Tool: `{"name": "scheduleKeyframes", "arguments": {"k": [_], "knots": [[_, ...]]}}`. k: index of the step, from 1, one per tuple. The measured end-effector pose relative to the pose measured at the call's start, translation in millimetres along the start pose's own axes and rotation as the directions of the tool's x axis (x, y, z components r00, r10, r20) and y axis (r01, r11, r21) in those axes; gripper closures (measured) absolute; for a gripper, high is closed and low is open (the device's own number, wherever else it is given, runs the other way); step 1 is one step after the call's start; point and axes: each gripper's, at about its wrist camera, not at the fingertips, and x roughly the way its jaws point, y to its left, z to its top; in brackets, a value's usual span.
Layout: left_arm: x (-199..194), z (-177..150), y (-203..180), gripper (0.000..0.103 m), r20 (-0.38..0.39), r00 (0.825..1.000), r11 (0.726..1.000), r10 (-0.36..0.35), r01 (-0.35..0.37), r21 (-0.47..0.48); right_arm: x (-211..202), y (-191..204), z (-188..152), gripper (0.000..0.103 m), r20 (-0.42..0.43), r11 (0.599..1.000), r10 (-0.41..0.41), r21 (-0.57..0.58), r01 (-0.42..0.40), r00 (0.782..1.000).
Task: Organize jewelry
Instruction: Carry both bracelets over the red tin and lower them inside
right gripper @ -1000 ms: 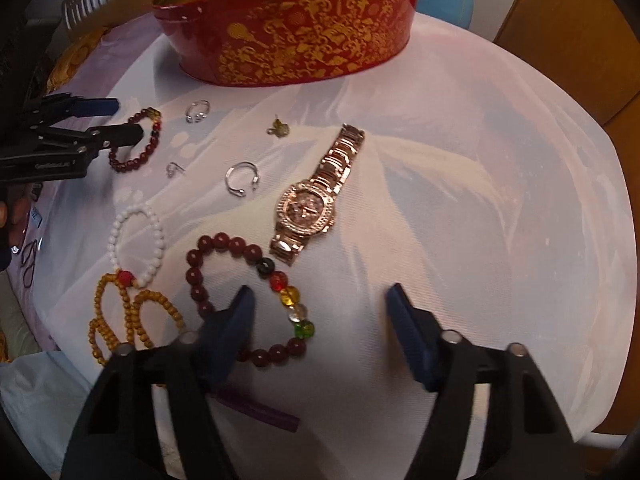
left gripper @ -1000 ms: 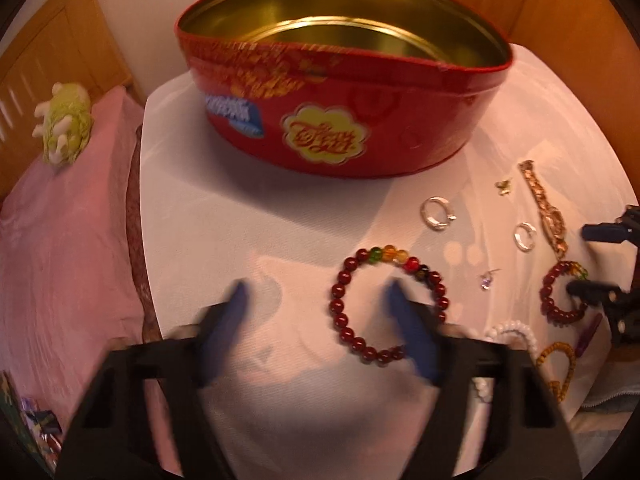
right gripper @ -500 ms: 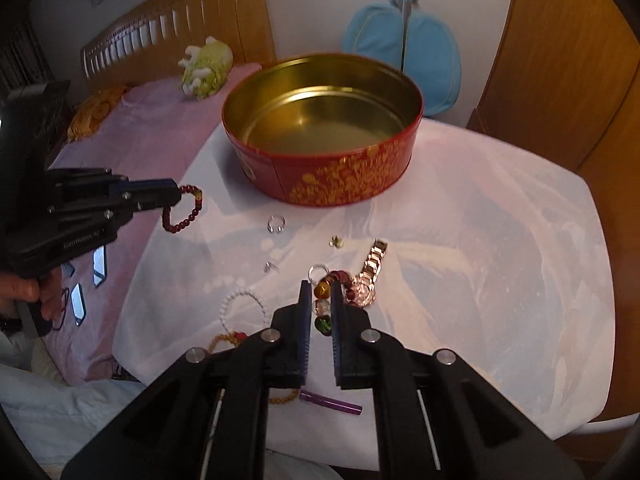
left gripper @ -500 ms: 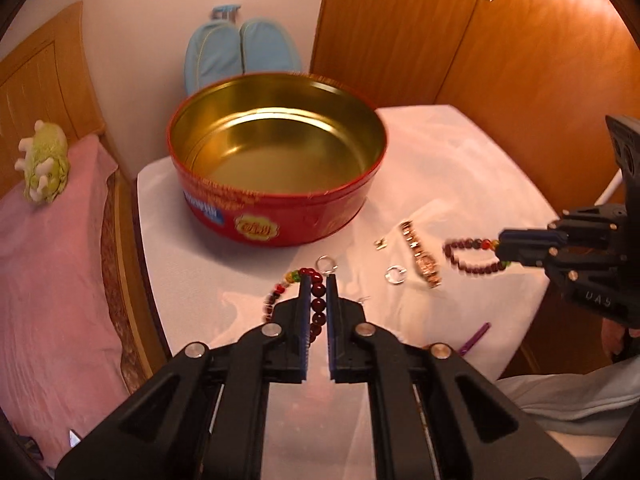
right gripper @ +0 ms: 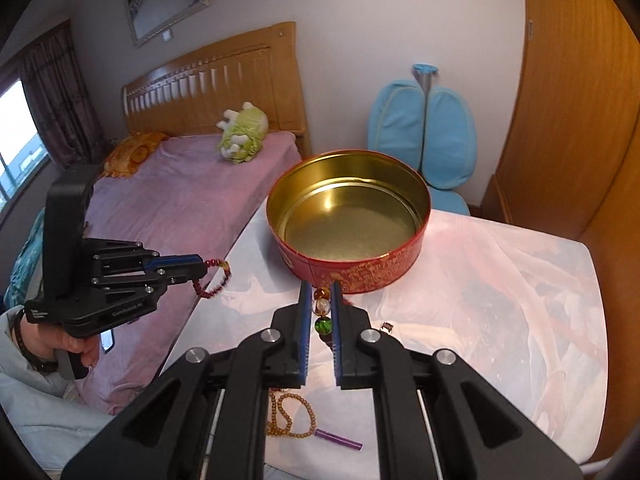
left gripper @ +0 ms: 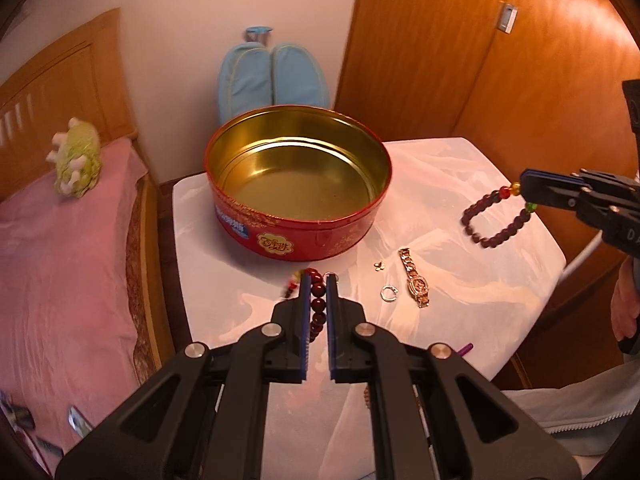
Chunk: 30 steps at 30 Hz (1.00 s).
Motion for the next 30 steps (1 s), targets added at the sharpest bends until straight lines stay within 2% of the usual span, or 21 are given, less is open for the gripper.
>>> {"name": "scheduleKeyframes", "arguments": {"k": [6,13,20,22,30], "knots": [[12,3,-9,0.096,-0.035,0.998,0.989,0.061,-0.065,-0.132,-3,-35,10,0.093,0.005,0.995,0.095,-0.031,-0.095,0.995],[22,5,-32,0.096,-0.069,0.99,0.97,0.125,-0.136,-0.202,-6,-66,11,0.093,0.015,0.985,0.153,-0.081,-0.151,0.988],[22,5,-36,0.096,-0.113,0.982,0.966,0.15,-0.17,-0.194,3,-92,17,0.093,0.026,0.978,0.209,-0.014,-0.208,0.978],[26,10,-33,0.096,-0.114,0.981,0.969,0.158,-0.176,-0.175,5,-96,21,0.093,0.034,0.98,0.201,-0.004,-0.201,0.979],[44,54,-6,0.096,-0.065,0.993,0.985,0.098,-0.106,-0.134,22,-104,57,0.093,0.047,0.99,0.139,0.009,-0.14,0.989]]}}
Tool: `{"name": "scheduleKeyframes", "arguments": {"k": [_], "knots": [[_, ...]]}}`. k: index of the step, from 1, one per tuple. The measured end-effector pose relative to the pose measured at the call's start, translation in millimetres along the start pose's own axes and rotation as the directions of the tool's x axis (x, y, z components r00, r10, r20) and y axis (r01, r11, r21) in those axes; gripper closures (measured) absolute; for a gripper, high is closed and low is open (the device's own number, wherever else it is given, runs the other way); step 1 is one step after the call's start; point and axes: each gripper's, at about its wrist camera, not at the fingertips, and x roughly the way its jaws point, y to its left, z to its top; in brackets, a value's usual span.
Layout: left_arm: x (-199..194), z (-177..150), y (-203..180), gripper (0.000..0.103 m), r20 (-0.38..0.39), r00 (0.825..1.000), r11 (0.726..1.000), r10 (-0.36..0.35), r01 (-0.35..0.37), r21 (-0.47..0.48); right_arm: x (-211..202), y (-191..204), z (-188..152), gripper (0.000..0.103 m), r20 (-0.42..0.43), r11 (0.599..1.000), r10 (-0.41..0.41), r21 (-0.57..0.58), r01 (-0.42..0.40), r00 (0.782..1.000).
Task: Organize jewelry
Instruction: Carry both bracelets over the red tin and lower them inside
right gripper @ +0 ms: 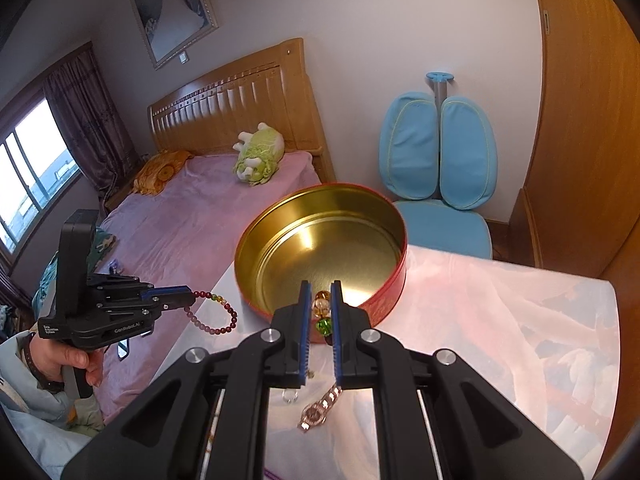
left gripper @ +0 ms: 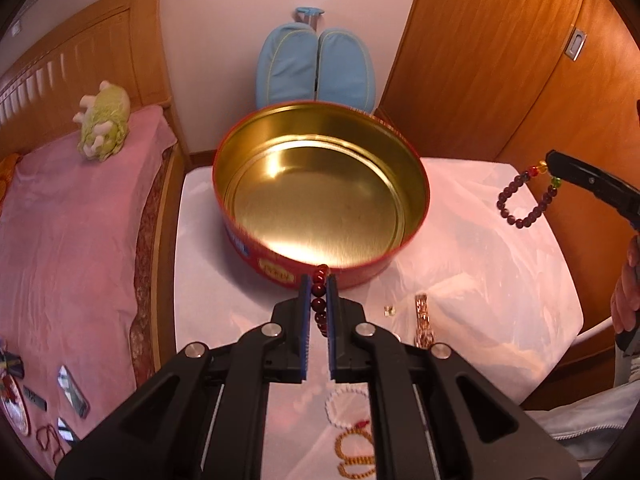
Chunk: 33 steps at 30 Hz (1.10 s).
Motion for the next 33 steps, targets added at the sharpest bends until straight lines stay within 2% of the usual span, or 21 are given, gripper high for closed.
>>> {"name": "scheduleKeyframes", "arguments": {"k": [9,16,20,24,28,33], "knots": [[27,67,18,0.096,0.034,0.998,0.997,-0.049,0.047,0.058,49,-26,64,0.092,-0.015,0.997,0.03,0.066,-0.029,0.999],[65,84,23,0.096,-0.018,0.995,0.993,-0.101,0.101,0.055,101,-24,85,0.092,-0.086,0.998,0.023,0.061,-0.018,0.996],[91,90,21,0.096,-0.068,0.992,0.992,-0.111,0.114,0.051,133,-18,85,0.092,-0.15,0.999,0.03,0.046,-0.024,0.988],[116,86,11,0.096,-0.129,0.988,0.991,-0.083,0.096,0.096,170,-18,76,0.093,-0.242,0.999,-0.003,0.033,0.011,0.97],[139,79,3,0.096,-0.188,0.982,0.989,-0.036,0.062,0.135,205,-25,62,0.092,-0.336,0.997,-0.029,0.052,0.05,0.942],[157,77,7,0.096,-0.238,0.971,0.993,-0.026,0.053,0.108,231,-39,58,0.092,-0.409,0.989,0.03,0.146,0.033,0.912]]}}
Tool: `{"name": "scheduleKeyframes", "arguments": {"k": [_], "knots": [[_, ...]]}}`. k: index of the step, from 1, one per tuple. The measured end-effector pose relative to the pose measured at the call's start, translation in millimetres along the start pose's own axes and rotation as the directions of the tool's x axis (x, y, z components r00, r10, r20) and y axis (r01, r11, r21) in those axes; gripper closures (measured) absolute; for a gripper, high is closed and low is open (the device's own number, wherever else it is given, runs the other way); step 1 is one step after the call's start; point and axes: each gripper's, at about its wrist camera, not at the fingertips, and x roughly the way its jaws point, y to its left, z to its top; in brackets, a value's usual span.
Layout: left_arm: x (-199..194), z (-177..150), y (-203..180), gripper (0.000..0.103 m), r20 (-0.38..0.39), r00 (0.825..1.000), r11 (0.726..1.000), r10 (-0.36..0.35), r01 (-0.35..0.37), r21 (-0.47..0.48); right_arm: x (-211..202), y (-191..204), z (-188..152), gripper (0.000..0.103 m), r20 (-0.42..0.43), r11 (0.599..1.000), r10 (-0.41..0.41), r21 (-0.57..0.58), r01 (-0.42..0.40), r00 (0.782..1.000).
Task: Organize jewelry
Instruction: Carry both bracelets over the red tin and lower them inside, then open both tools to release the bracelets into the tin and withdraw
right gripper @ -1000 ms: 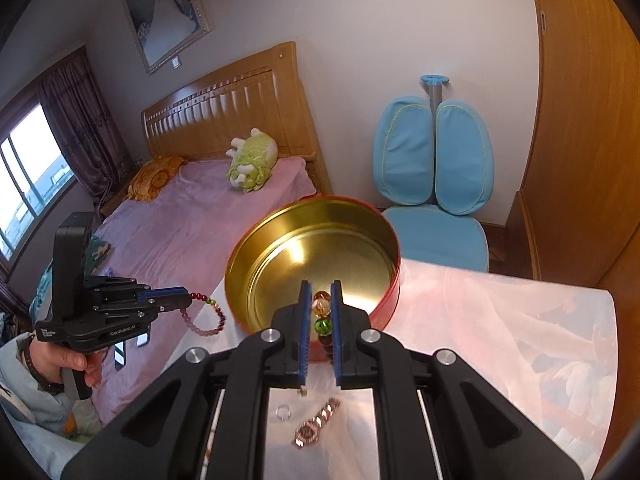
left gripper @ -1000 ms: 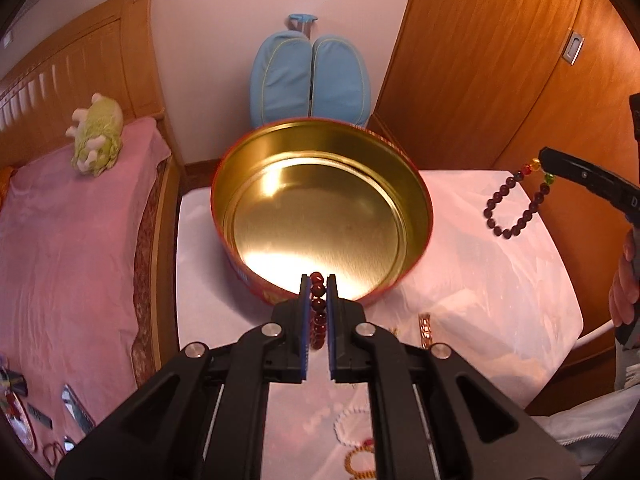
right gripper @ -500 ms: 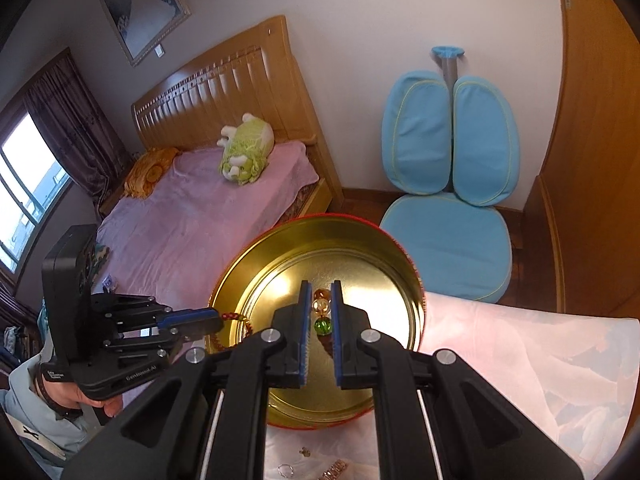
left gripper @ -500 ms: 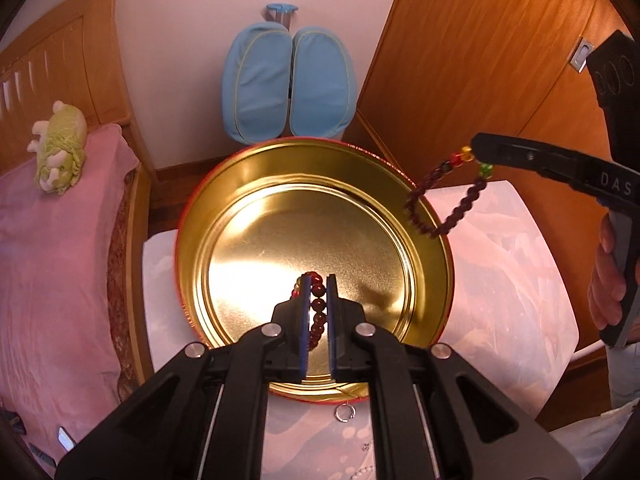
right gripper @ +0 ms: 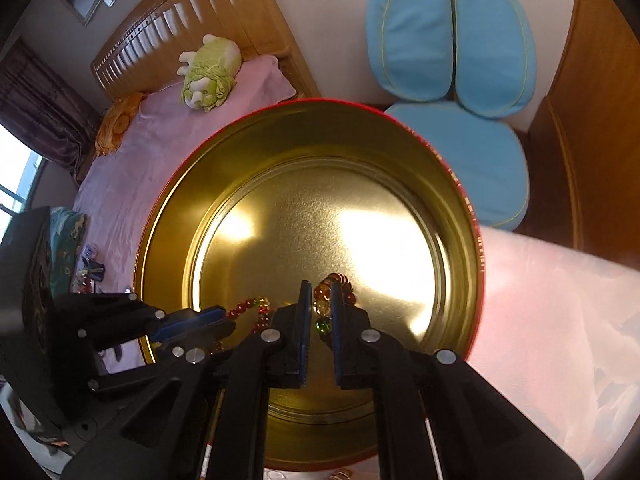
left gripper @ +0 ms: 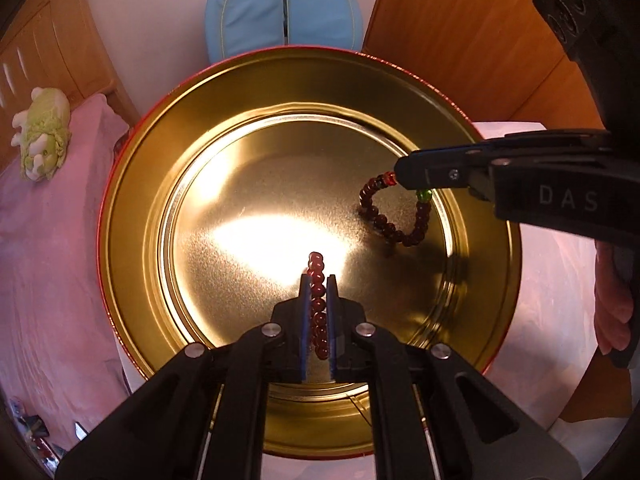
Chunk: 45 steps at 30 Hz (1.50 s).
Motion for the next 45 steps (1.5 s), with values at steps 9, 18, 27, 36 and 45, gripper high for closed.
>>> {"name": "scheduleKeyframes", "arguments": {"k": [9,18,27,36,45], "knots": [[3,-1,0,0.096,-0.01,1.0,1.0,0.027,-0.027,-0.013,9,0,6,0.092,-0.021,1.0,0.005,0.005,-0.005,1.0],[1,1,-4,0.096,-0.002,0.999,0.998,0.054,-0.054,-0.016,17,4,5,0.092,-0.023,1.0,0.0,-0.021,-0.001,1.0],[-17,-4,-1,0.021,0.038,0.976,0.977,0.214,-0.213,-0.011,-6,18,-2,0.018,0.134,0.997,-0.032,-0.07,0.042,0.99],[-22,-13,4,0.021,0.026,0.979,0.978,0.204,-0.203,-0.043,-12,21,-14,0.016,0.139,0.993,-0.047,-0.097,0.06,0.989],[-53,-35,-5,0.021,0.148,0.977,0.988,0.156,-0.152,-0.035,-38,26,-32,0.011,0.183,0.997,-0.02,-0.075,0.035,0.983]]}}
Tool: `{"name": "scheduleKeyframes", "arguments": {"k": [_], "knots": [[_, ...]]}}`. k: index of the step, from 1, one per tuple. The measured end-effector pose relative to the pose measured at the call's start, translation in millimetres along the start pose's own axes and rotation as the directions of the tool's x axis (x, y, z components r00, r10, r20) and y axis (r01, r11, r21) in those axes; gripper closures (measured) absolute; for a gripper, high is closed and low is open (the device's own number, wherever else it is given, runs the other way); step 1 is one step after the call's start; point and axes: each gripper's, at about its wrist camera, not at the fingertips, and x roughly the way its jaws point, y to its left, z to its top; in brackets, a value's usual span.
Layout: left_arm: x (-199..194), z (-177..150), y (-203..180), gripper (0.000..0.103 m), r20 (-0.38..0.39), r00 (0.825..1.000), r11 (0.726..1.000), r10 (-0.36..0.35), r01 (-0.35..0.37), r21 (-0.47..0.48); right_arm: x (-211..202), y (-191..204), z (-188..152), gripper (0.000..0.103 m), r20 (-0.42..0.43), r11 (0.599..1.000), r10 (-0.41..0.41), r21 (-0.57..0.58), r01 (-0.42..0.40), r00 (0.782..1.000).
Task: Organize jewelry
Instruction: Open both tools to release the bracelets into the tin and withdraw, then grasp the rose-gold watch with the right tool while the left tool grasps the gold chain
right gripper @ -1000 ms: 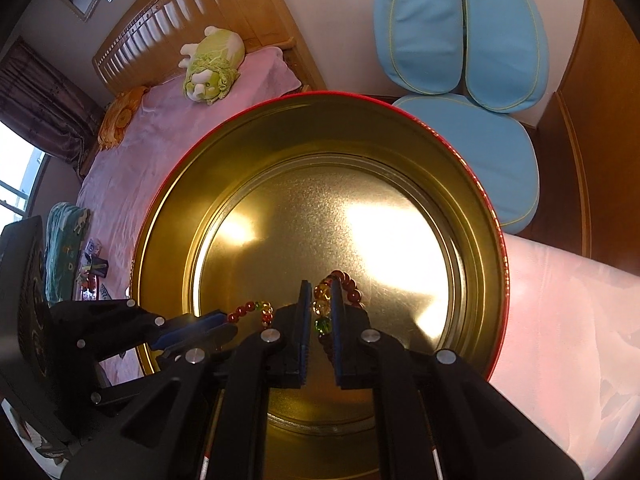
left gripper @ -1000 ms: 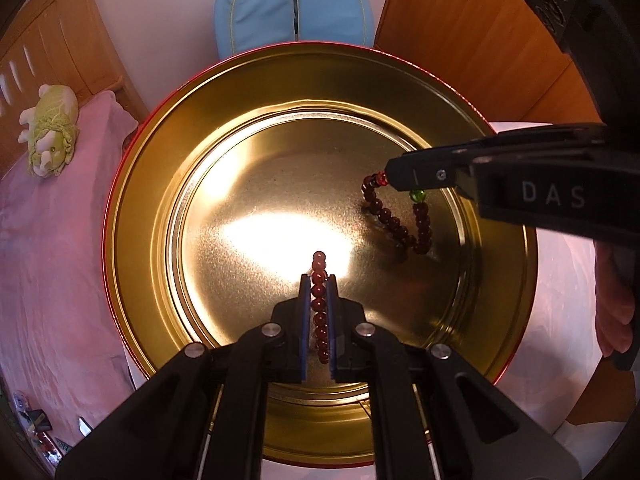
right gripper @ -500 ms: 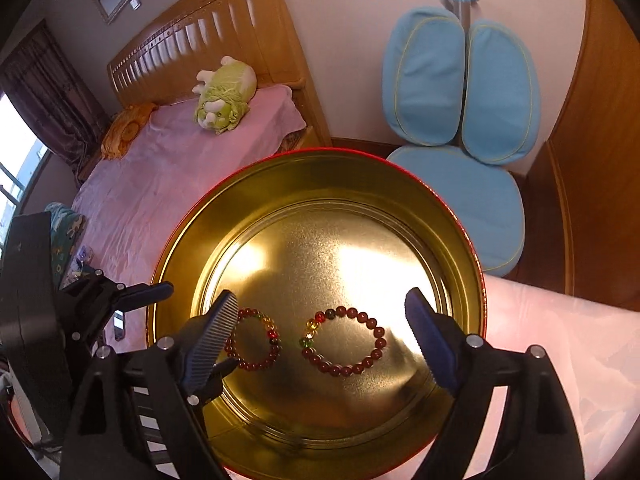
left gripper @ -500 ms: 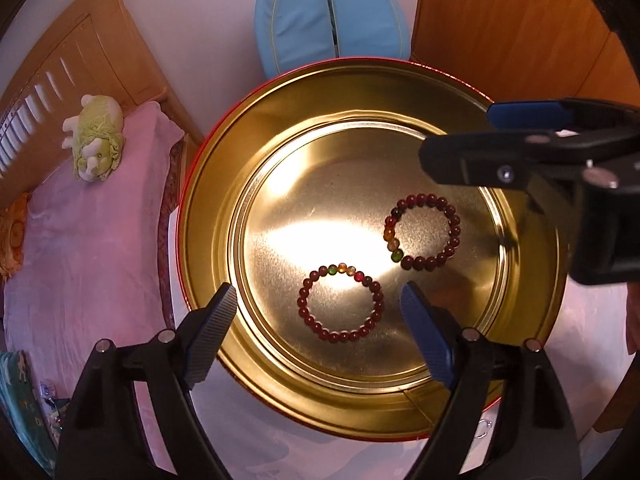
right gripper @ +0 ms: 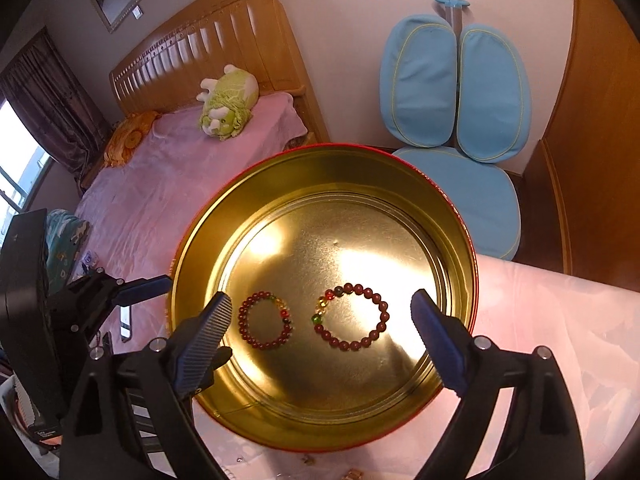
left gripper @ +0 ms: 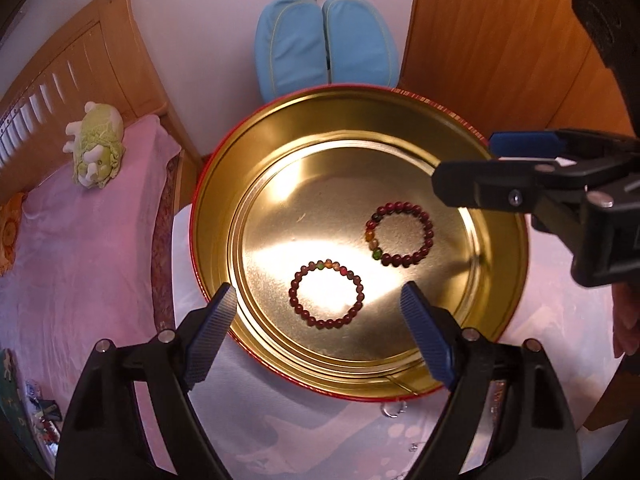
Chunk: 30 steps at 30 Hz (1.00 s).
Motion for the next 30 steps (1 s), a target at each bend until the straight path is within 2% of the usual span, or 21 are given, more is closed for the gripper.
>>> {"name": "scheduleKeyframes", "arguments": {"k": [9,15,21,30], "knots": [[-28,-26,4,0.021,0.076,0.997,0.998,-0.033,0.037,-0.045,-41,-1,-32,0.01,0.082,0.998,0.027,0.054,-0.031,0.996],[-34,-56,16,0.021,0.041,0.999,0.995,-0.023,0.027,-0.099,-63,-9,-55,0.01,0.123,0.996,0.032,0.08,-0.042,0.992],[-33,-94,22,0.021,-0.022,1.0,0.993,-0.011,0.008,-0.12,-63,-18,-79,0.01,0.071,0.994,0.024,0.105,-0.031,0.997],[-32,-135,5,0.021,-0.078,0.996,0.992,-0.046,0.037,-0.122,-54,-11,-114,0.01,-0.023,0.996,0.016,0.084,-0.014,1.0]]}}
